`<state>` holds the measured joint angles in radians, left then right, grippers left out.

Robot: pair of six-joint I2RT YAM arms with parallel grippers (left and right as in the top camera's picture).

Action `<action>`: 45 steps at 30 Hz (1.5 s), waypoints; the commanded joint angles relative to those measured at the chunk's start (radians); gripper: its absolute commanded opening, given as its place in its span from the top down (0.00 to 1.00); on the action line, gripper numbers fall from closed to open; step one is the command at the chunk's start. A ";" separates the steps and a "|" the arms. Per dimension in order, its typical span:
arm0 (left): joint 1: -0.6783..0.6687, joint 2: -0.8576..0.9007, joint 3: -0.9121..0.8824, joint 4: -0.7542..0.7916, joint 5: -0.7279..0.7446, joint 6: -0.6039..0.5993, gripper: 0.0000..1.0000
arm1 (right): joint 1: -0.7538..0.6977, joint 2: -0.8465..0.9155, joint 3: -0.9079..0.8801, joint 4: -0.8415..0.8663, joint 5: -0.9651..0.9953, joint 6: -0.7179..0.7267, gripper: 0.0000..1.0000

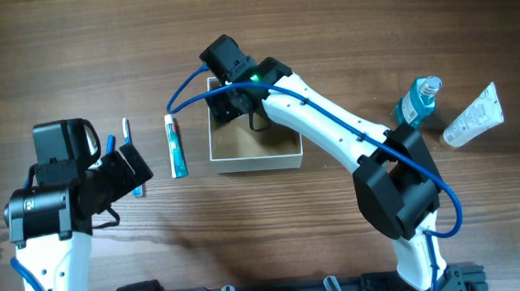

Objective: Pack container
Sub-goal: 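Carry the container into the box with the right gripper and release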

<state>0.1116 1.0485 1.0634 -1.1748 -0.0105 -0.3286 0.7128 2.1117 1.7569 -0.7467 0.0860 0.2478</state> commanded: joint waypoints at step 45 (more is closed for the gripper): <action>0.006 0.000 0.022 -0.005 -0.010 -0.016 0.00 | 0.032 -0.227 -0.295 -0.191 -0.312 0.089 0.96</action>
<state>0.1116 1.0485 1.0645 -1.1786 -0.0105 -0.3286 0.7410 1.8652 1.4899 -0.9627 -0.2222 0.3256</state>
